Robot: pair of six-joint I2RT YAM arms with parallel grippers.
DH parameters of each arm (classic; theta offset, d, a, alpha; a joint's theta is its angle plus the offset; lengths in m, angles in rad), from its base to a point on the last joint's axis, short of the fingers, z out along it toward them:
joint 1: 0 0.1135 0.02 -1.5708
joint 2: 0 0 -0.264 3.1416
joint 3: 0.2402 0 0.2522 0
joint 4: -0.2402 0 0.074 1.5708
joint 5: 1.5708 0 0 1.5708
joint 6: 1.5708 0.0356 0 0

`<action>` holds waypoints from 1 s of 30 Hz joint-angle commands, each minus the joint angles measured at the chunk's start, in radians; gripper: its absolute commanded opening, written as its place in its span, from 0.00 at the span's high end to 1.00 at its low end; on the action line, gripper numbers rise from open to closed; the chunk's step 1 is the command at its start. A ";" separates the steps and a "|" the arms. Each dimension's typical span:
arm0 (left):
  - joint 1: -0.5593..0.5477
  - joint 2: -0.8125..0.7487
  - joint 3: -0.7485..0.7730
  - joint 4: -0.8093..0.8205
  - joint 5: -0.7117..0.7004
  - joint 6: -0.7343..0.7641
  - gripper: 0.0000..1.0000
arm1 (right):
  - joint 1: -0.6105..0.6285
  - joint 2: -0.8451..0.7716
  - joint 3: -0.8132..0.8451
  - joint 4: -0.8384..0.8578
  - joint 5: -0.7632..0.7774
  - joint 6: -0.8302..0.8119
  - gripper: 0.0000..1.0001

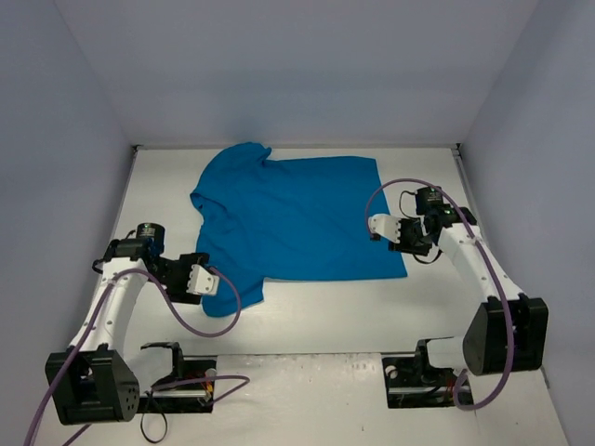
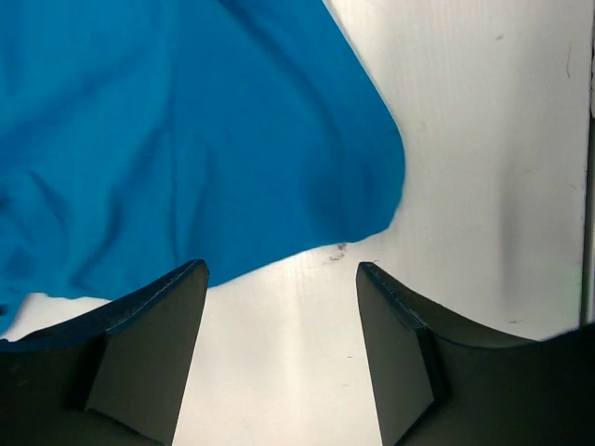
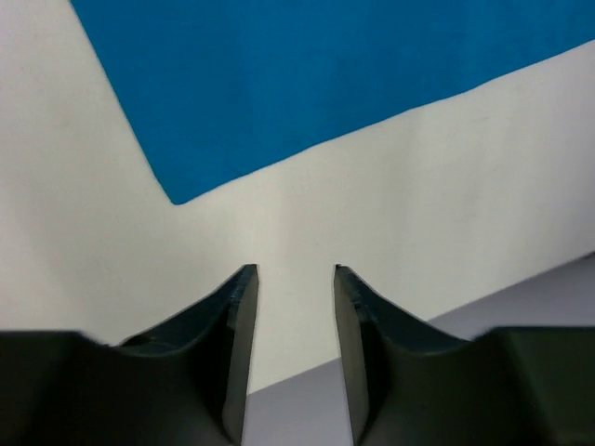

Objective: Fold and stack the t-shirts
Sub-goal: Grap the side of the flattened tshirt closest away from the robot with both arms

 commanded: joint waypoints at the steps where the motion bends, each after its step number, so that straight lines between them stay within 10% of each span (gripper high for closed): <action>1: -0.029 -0.039 0.034 -0.088 0.108 0.091 0.43 | 0.017 -0.106 -0.026 -0.032 -0.017 -0.064 0.75; 6: -0.092 -0.011 0.020 -0.088 0.095 0.133 0.50 | 0.055 -0.108 -0.109 -0.030 -0.003 -0.072 0.91; 21: -0.139 0.061 -0.066 -0.074 -0.062 0.217 0.60 | 0.167 0.082 -0.135 0.103 0.048 0.031 0.62; 30: -0.178 0.177 -0.057 0.030 -0.104 0.247 0.55 | 0.169 0.214 -0.071 0.127 0.046 0.075 0.61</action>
